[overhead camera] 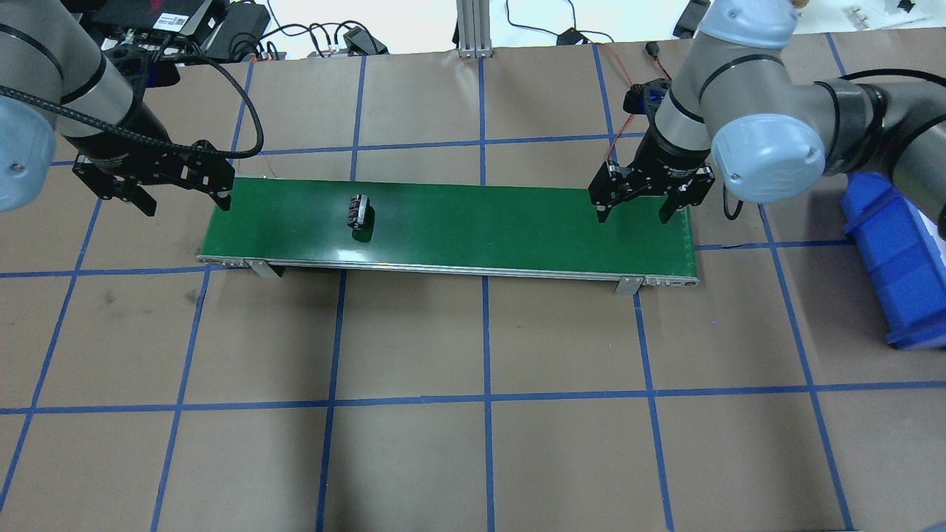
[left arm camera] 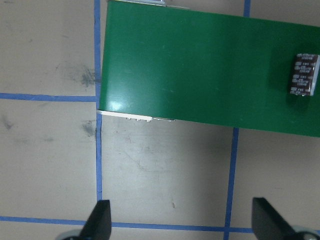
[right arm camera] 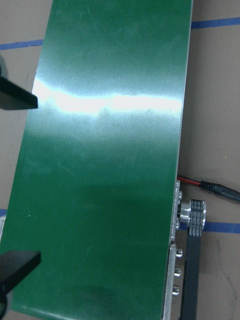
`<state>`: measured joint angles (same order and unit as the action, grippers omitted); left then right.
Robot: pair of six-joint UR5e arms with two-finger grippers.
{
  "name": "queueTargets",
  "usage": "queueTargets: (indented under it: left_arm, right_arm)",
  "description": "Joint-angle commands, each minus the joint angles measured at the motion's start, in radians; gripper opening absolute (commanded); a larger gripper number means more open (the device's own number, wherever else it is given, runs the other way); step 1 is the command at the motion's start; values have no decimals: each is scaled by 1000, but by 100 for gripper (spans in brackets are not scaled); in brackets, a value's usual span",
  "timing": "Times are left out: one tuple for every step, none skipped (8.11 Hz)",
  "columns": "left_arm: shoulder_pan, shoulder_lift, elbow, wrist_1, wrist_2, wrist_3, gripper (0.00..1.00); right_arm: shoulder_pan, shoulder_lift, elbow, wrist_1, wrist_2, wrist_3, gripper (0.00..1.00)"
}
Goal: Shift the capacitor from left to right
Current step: 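Hold the left gripper back while the belt carries the capacitor toward the right gripper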
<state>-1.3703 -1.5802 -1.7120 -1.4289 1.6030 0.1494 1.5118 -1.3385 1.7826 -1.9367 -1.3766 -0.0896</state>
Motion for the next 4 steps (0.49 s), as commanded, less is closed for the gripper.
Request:
queueTargets:
  left_arm:
    - [-7,2,-1,2,-11,-2,100]
    - [-7,5,0,2,-3,1,100]
    - [-7,3,-1,2,-8,-1,100]
    - [-7,8,-3,-1,-3,1,100]
  right_arm:
    - [-9,5,6,-5,16,5,100]
    - [-9,5,-2,-4,22,10,100]
    - [-9,10,3,-4,18,5,100]
    - [-9,31,4,-2,16,-7,100]
